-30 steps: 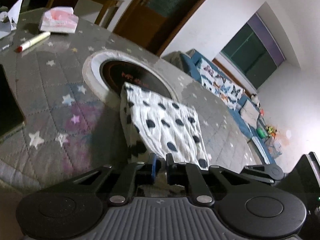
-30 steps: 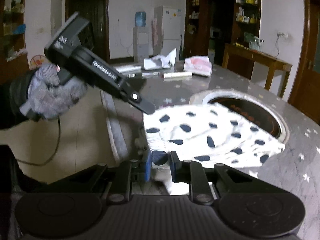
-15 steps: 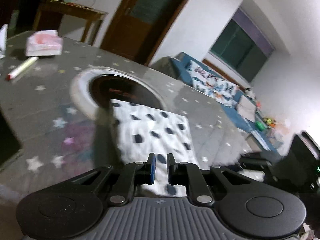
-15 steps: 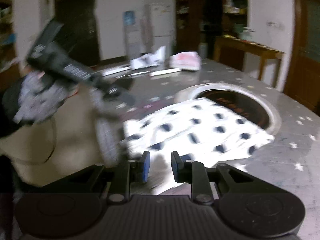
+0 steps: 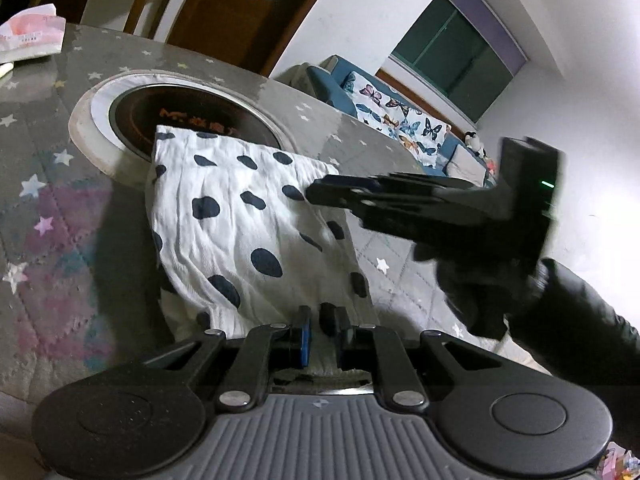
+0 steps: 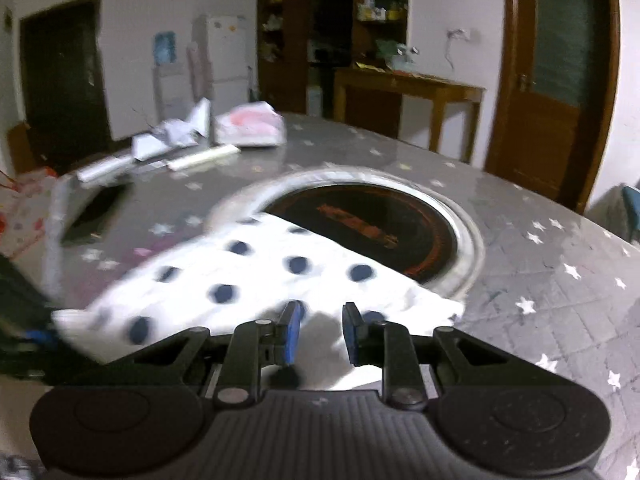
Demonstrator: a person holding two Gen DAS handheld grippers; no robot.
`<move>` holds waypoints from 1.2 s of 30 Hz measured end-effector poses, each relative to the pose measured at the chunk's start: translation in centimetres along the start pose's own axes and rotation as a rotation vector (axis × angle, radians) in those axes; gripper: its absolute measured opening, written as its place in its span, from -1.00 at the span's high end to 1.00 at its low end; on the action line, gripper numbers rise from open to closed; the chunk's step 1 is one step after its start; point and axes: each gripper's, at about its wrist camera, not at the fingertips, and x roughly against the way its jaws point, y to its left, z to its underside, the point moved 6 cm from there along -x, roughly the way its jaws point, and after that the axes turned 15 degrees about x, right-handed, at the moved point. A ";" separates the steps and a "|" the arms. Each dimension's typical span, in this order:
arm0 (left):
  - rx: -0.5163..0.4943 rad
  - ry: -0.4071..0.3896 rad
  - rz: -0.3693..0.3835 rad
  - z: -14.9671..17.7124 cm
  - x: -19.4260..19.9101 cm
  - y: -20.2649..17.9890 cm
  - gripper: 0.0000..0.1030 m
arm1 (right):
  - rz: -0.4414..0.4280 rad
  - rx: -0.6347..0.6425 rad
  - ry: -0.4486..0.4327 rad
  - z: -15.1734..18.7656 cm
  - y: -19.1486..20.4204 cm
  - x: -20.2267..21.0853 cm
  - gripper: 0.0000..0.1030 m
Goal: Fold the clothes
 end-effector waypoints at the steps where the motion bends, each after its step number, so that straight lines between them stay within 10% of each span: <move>1: 0.000 0.003 0.000 0.1 0.0 0.0 0.74 | 0.016 -0.017 0.014 0.4 -0.7 -0.6 0.56; 11: 0.004 0.013 0.010 -0.2 -0.4 0.3 0.69 | 0.111 -0.086 0.033 1.1 -4.5 -1.5 0.55; 23: -0.005 -0.007 0.014 -0.2 -0.7 -0.1 0.54 | -0.205 0.122 0.022 -5.5 4.1 -5.4 0.48; 36: 0.046 0.003 0.051 -0.2 -0.7 0.7 0.54 | -0.229 0.152 0.106 -7.8 3.9 -12.3 0.48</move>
